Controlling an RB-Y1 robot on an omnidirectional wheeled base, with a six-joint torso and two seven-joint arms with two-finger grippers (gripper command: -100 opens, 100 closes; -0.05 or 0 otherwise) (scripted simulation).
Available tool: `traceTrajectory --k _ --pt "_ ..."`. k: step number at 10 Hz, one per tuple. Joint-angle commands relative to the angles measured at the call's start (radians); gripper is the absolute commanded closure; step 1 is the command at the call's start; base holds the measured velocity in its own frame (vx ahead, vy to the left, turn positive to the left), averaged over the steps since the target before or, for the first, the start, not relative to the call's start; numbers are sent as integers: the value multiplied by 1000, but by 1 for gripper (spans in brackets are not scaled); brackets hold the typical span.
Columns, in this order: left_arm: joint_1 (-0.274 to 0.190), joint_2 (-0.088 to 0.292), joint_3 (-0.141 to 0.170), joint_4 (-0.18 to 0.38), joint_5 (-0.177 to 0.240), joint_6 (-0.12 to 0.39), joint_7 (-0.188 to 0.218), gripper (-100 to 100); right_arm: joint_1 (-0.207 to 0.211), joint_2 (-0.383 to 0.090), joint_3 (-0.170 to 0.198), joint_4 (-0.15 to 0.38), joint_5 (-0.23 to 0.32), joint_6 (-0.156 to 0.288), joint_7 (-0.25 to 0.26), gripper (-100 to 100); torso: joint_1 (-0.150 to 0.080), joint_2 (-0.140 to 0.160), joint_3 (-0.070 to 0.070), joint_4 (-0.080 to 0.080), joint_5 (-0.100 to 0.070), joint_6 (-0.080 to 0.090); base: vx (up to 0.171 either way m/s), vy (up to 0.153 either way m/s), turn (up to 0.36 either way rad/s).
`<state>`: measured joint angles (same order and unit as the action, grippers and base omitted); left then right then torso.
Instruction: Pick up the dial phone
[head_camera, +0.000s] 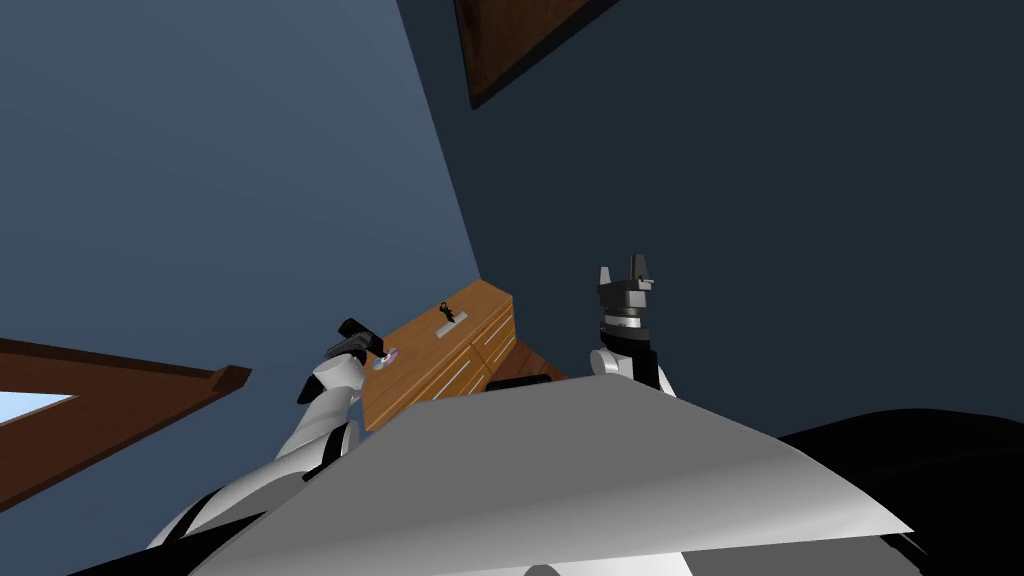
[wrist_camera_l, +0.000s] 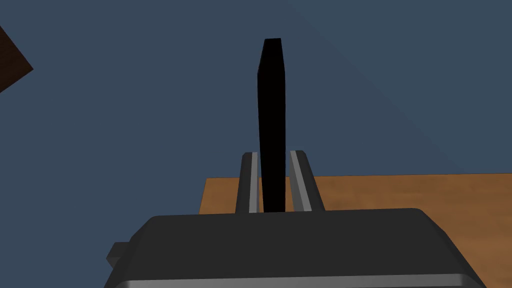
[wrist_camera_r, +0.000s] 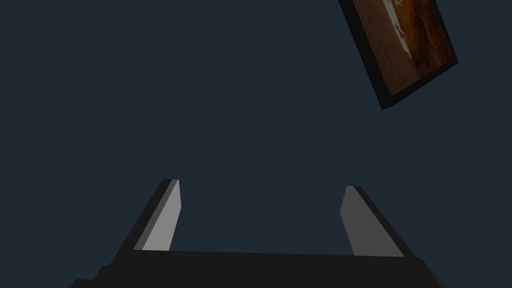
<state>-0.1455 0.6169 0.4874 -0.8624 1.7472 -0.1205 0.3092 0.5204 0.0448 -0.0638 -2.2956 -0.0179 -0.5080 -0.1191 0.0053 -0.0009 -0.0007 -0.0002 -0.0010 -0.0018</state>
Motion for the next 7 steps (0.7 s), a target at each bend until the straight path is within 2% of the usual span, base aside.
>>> traceTrajectory --k 1,2,3,4,5,6,7 --pt "0 0 0 0 0 0 0 0 0 0 0 0 0 0 0 0 0 0 0 0 0 0 0 0 0" --pt "-50 -34 20 44 -50 -50 4 100 0 0 0 0 0 0 0 0 0 0 0 0 0 0 -95 121 -158" --pt "-56 -34 20 44 -52 -54 4 100 0 0 0 0 0 0 0 0 8 2 1 0 2 5 -136 160 -158" --pt "-93 -75 47 88 -97 -91 8 100 0 0 0 0 0 0 0 0 16 1 1 1 2 4 -176 168 -194" --pt "-122 -75 47 92 -113 -116 8 100 -1 0 0 0 0 0 0 0 22 2 1 1 5 3 -179 147 -125" --pt "-123 -75 47 92 -113 -120 8 100 0 0 0 0 0 0 0 0 25 1 1 1 3 0 -83 76 -14" --pt "-166 -116 73 136 -149 -157 11 100 0 0 0 0 0 0 0 0 25 -3 -1 1 2 -4 -91 148 -109"
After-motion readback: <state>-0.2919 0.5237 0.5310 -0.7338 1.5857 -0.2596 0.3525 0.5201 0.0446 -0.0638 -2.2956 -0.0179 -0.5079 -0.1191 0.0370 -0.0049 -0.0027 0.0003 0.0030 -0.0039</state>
